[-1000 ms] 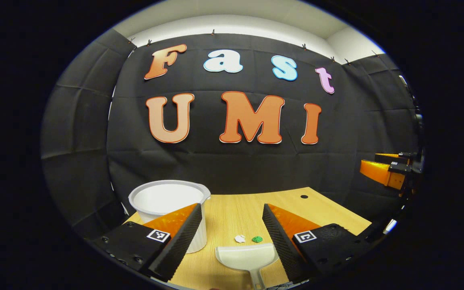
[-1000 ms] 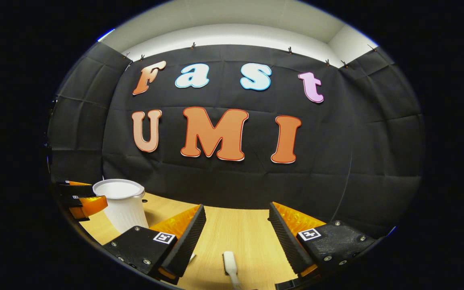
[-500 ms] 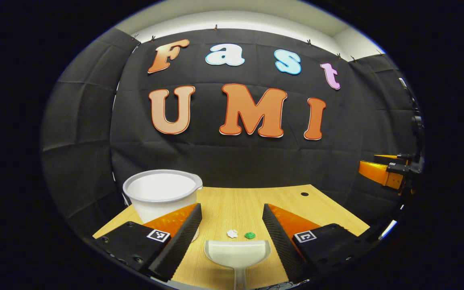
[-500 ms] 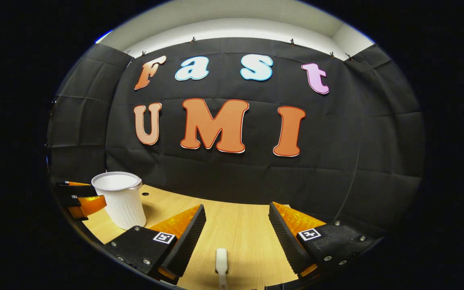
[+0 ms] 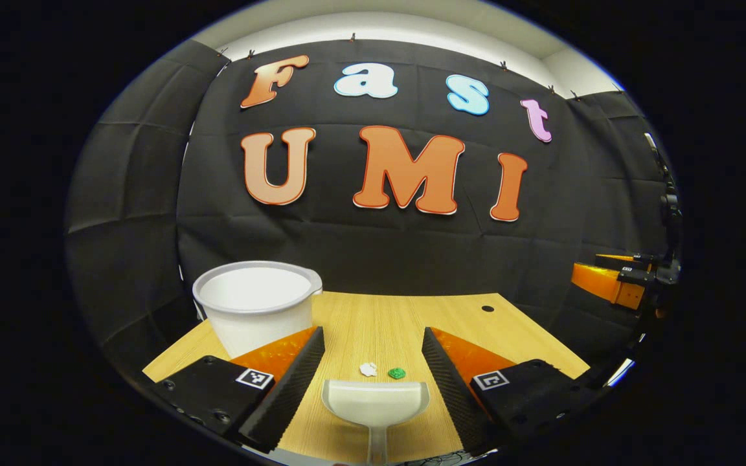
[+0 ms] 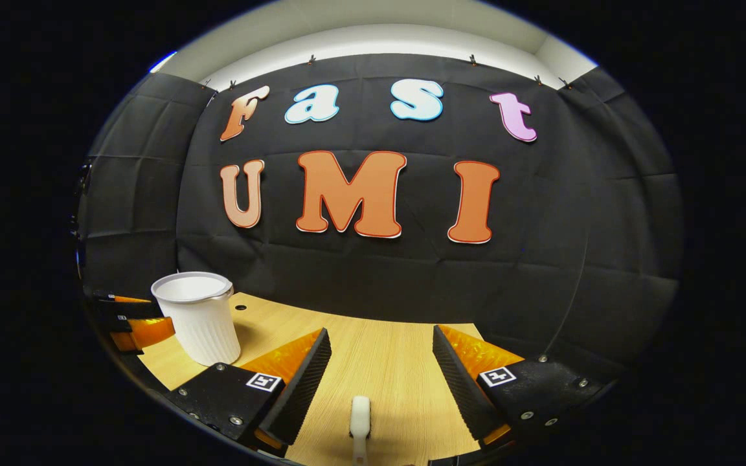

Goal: Pick up the small broom and dustpan from the desktop, sweep the trash into the dustpan with the broom, and then empty the trash into the garbage bin.

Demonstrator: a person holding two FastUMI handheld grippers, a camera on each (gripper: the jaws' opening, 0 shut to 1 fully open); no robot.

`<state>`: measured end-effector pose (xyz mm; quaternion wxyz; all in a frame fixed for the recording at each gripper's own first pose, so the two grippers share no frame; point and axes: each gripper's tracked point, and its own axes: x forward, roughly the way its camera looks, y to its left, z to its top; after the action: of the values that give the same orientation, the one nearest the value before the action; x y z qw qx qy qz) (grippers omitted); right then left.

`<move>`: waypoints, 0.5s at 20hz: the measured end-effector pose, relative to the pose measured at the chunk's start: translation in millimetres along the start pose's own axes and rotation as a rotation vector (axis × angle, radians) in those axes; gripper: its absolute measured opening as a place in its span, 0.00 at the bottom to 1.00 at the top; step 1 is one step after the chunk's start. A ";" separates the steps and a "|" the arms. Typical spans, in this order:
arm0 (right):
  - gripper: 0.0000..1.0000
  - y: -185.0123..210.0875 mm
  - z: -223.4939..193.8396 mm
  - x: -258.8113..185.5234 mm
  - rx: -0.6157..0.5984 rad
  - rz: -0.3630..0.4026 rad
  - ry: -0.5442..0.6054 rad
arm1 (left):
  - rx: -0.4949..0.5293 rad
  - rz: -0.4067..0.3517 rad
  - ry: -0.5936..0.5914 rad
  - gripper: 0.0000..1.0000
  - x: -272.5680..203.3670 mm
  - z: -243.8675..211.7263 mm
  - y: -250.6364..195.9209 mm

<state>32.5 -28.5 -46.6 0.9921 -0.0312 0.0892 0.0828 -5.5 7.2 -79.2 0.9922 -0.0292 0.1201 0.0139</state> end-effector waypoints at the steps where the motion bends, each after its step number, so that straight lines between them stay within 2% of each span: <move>1: 0.95 0.3 -1.5 0.1 0.000 0.003 0.002 | 0.009 0.004 0.033 0.96 2.3 -11.0 1.6; 4: 0.95 4.9 -10.0 3.2 0.011 0.021 0.022 | -0.058 -0.051 0.146 0.95 11.1 -44.5 -3.5; 10: 0.95 -0.5 -40.9 2.9 0.023 0.031 0.075 | -0.071 -0.076 0.600 0.97 14.8 -153.5 0.3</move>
<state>28.3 -31.7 -87.2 0.9869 -0.0213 0.1278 0.0960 -27.7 -1.6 -231.5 0.9106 -0.0714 0.4061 -0.0284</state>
